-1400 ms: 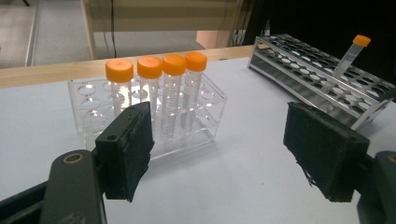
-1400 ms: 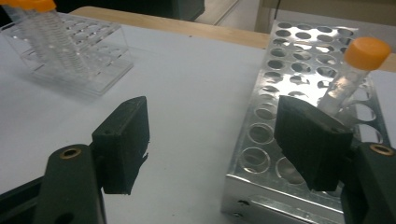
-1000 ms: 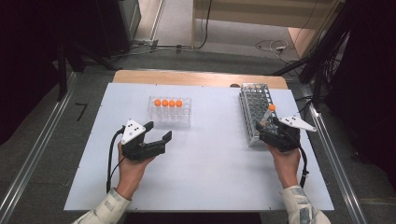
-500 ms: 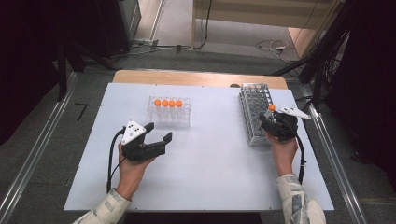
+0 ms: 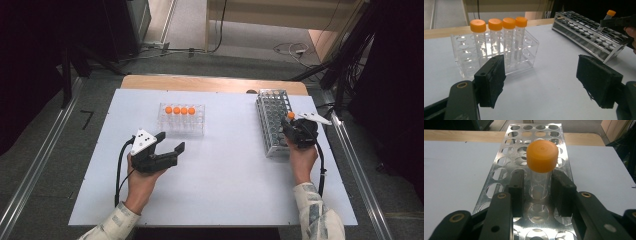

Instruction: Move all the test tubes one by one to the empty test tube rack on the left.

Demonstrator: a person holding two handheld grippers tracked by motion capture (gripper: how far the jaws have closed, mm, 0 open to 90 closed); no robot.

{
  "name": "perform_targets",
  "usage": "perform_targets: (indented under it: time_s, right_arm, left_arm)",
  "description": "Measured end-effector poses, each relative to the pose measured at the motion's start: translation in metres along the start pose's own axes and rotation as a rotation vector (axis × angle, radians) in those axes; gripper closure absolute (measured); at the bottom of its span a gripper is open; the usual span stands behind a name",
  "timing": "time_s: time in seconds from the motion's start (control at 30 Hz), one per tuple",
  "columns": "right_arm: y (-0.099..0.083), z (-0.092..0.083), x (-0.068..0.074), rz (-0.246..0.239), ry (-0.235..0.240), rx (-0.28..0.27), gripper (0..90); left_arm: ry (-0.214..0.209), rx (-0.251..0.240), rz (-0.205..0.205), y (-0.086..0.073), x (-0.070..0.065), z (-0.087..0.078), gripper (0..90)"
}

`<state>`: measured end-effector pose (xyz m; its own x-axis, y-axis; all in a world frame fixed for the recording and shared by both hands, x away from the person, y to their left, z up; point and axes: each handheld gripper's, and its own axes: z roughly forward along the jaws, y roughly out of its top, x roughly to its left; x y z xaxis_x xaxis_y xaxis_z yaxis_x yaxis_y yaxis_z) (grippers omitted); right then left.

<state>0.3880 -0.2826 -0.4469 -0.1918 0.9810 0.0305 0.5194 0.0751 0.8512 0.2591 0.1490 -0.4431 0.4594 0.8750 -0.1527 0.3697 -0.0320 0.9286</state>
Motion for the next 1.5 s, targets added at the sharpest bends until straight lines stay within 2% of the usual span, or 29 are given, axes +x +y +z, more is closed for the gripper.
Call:
perform_targets:
  time_s: [0.23,0.67,1.13,1.3,1.5]
  right_arm:
    - [0.0,0.002,0.0,0.006,-0.011,0.007,70.6]
    - [0.006,-0.007,-0.001,0.01,-0.004,-0.026,71.8]
    - [0.023,-0.037,-0.005,0.028,0.011,-0.118,72.1]
    - [0.025,-0.048,-0.004,0.014,0.022,-0.136,72.1]
    - [0.025,-0.064,0.003,-0.013,0.065,-0.149,72.1]
  left_arm:
    - [-0.001,0.0,-0.001,0.0,0.0,0.0,23.4]
    - [0.001,0.008,0.007,-0.002,-0.001,0.002,22.0]
    - [-0.002,0.017,0.008,-0.002,-0.002,0.002,21.5]
    - [-0.002,0.015,0.009,-0.003,-0.002,0.002,21.5]
    - [-0.002,0.012,0.009,-0.002,-0.002,0.002,21.5]
